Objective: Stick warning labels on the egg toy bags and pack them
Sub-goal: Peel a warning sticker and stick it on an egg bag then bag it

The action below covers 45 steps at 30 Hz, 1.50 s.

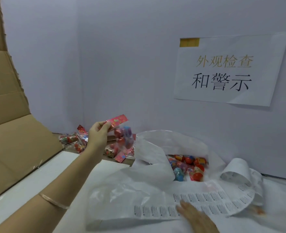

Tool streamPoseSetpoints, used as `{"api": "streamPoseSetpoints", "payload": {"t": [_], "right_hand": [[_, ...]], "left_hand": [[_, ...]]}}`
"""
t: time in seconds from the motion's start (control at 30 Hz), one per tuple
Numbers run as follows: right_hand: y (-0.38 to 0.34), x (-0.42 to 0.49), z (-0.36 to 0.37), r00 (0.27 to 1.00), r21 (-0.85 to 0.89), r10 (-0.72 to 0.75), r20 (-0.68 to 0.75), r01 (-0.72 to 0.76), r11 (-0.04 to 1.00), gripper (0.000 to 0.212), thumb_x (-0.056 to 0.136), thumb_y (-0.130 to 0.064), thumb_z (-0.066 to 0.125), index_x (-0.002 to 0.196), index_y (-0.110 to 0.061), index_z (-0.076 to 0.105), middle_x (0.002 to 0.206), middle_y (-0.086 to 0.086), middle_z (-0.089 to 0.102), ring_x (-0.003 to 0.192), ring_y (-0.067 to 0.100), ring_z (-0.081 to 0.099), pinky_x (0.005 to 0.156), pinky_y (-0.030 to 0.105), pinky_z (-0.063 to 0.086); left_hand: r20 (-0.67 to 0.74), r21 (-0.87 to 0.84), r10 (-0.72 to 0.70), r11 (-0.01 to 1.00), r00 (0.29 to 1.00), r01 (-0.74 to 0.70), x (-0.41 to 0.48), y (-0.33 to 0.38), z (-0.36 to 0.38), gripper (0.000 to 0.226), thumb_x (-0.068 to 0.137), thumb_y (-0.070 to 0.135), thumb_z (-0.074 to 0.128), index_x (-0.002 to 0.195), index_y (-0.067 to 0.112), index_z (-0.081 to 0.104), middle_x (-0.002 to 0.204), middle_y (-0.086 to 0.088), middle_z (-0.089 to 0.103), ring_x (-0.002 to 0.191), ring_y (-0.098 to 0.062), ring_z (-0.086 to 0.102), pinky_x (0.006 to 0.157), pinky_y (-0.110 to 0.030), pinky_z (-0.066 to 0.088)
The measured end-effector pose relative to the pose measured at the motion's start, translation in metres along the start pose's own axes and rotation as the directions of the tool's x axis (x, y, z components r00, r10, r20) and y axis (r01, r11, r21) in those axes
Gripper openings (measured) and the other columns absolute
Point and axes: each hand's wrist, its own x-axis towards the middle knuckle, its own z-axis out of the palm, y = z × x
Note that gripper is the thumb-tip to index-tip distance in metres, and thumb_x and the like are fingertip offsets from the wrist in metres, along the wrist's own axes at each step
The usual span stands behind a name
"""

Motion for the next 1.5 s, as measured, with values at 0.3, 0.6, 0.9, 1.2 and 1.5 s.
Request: {"api": "streamPoseSetpoints", "payload": {"t": [0.3, 0.6, 0.9, 1.2, 1.5], "right_hand": [[-0.031, -0.028, 0.028, 0.982, 0.724, 0.179, 0.066, -0.170, 0.668, 0.105, 0.031, -0.054, 0.092, 0.121, -0.060, 0.039, 0.122, -0.014, 0.062, 0.110, 0.017, 0.065, 0.086, 0.041, 0.057], [-0.011, -0.020, 0.031, 0.938, 0.831, 0.325, 0.124, -0.277, 0.482, 0.065, 0.044, -0.015, 0.085, 0.107, -0.010, 0.067, 0.089, 0.019, 0.074, 0.069, 0.027, 0.072, 0.056, 0.027, 0.057], [-0.013, -0.020, 0.028, 0.936, 0.894, 0.323, 0.139, -0.258, 0.365, 0.051, 0.051, -0.007, 0.077, 0.102, -0.006, 0.068, 0.082, 0.016, 0.074, 0.060, 0.021, 0.070, 0.052, 0.024, 0.056], [-0.026, -0.031, 0.027, 0.869, 0.844, 0.240, 0.432, -0.483, 0.232, 0.037, 0.094, -0.033, 0.052, 0.089, -0.007, 0.077, 0.085, 0.014, 0.072, 0.074, 0.026, 0.073, 0.057, 0.029, 0.058], [-0.020, -0.025, 0.011, 0.919, 0.859, 0.350, 0.179, -0.320, 0.400, 0.047, 0.075, -0.050, 0.064, 0.106, -0.014, 0.068, 0.096, 0.014, 0.074, 0.081, 0.029, 0.072, 0.058, 0.037, 0.056]], "left_hand": [[0.350, -0.293, -0.319, 0.856, 0.881, 0.427, -0.128, -0.001, 0.015, 0.015, 0.096, 0.018, 0.055, 0.098, 0.007, 0.064, 0.073, -0.003, 0.070, 0.060, -0.022, 0.071, 0.053, -0.032, 0.059], [0.156, -0.260, -0.348, 0.889, 0.924, 0.378, -0.142, -0.037, 0.024, 0.014, 0.095, 0.011, 0.057, 0.090, 0.005, 0.069, 0.074, -0.009, 0.073, 0.063, -0.017, 0.070, 0.057, -0.024, 0.059], [0.424, -0.328, -0.345, 0.803, 0.838, 0.497, -0.138, -0.042, 0.015, 0.034, 0.082, 0.038, 0.063, 0.103, 0.013, 0.072, 0.100, -0.009, 0.074, 0.084, -0.023, 0.073, 0.071, -0.035, 0.062], [0.747, -0.037, -0.342, 0.835, 0.571, 0.549, -0.174, -0.050, 0.033, 0.057, 0.072, 0.043, 0.067, 0.117, 0.008, 0.068, 0.098, -0.014, 0.066, 0.083, -0.024, 0.064, 0.076, -0.030, 0.054], [0.447, -0.129, -0.346, 0.888, 0.825, 0.442, -0.172, -0.050, 0.037, 0.035, 0.070, 0.028, 0.068, 0.099, 0.009, 0.070, 0.092, -0.014, 0.076, 0.075, -0.022, 0.074, 0.058, -0.027, 0.058]]}}
